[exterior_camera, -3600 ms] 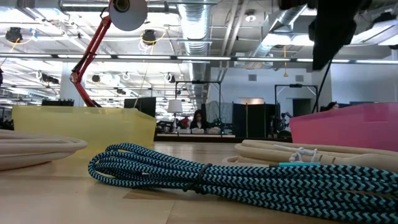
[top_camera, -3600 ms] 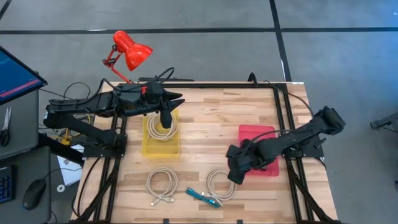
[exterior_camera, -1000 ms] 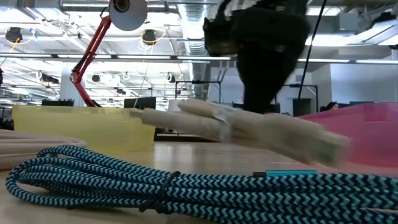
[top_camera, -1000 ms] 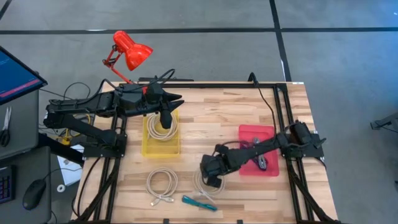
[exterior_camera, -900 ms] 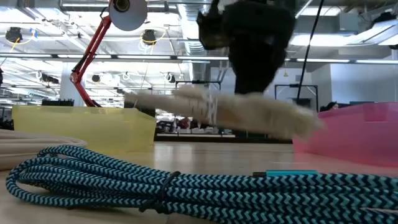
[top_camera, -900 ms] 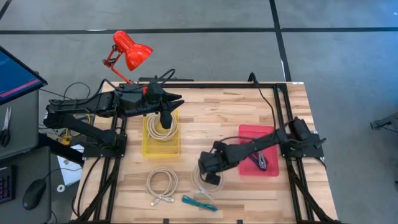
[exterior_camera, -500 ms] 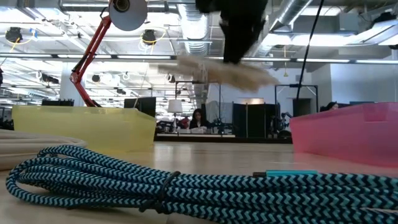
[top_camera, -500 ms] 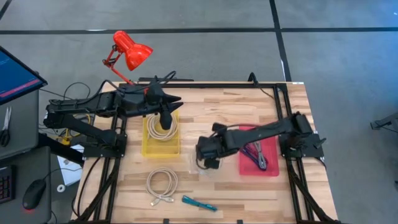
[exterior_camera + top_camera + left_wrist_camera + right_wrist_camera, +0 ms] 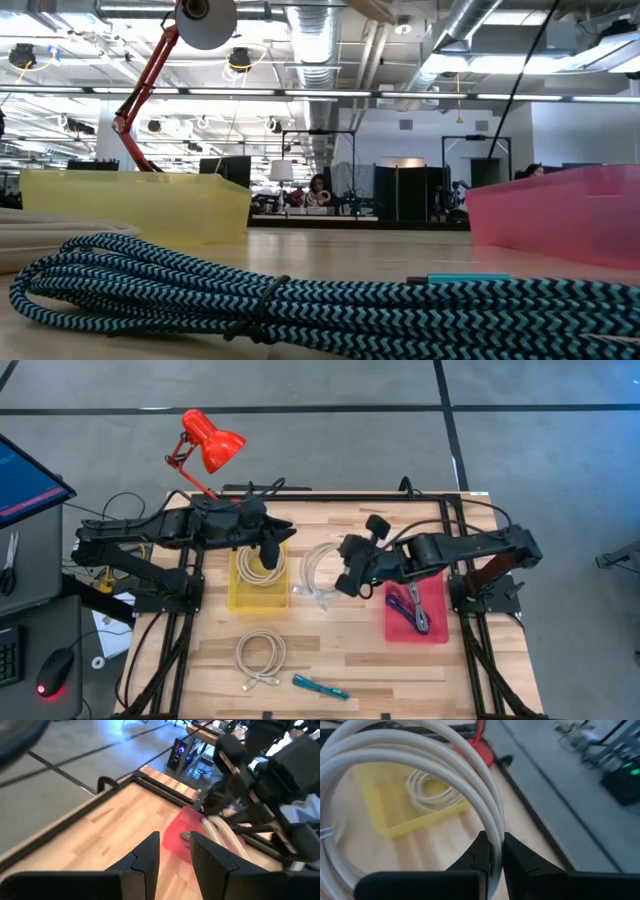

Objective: Pick & Place USB Port
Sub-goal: Put the brown HDMI cable into the yellow bin

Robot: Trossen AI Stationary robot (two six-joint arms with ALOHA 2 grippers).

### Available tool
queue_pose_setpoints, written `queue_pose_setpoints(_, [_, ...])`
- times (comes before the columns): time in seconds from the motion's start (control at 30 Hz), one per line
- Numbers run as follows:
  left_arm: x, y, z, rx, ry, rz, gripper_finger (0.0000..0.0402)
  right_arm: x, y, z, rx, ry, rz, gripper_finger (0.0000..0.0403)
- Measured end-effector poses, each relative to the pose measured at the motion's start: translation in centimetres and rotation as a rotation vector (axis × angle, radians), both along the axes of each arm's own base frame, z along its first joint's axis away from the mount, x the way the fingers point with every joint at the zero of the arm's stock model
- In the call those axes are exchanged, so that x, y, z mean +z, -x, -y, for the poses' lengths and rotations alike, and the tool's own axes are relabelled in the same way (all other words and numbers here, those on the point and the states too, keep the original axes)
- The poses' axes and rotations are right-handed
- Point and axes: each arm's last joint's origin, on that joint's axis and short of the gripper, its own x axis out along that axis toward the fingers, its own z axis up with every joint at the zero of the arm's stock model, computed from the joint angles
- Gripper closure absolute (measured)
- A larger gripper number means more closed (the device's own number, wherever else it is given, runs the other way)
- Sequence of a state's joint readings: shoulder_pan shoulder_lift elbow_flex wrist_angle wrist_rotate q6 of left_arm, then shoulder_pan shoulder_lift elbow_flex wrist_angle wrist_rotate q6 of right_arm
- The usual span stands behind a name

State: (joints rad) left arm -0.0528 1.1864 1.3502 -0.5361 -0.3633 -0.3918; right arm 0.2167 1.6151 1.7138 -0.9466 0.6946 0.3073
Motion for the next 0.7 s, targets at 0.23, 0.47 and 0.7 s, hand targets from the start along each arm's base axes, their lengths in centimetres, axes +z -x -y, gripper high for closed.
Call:
queue_pose_setpoints(0.23, [-0.5, -2.0, 0.4, -0.061, 0.123, 0.058, 0.0295, 0.2, 0.1, 0.7, -0.044, 0.067, -0.005, 0.0384])
queue_pose_setpoints(0.47, [-0.8, -3.0, 0.7, -0.102, 0.27, 0.095, 0.0295, 0.3, 0.1, 1.2, -0.079, 0.123, -0.009, 0.0384])
queue_pose_setpoints(0.7, [-0.9, -3.2, 0.7, -0.092, 0.318, 0.106, 0.0295, 0.5, 0.1, 1.2, -0.066, 0.134, -0.001, 0.0384])
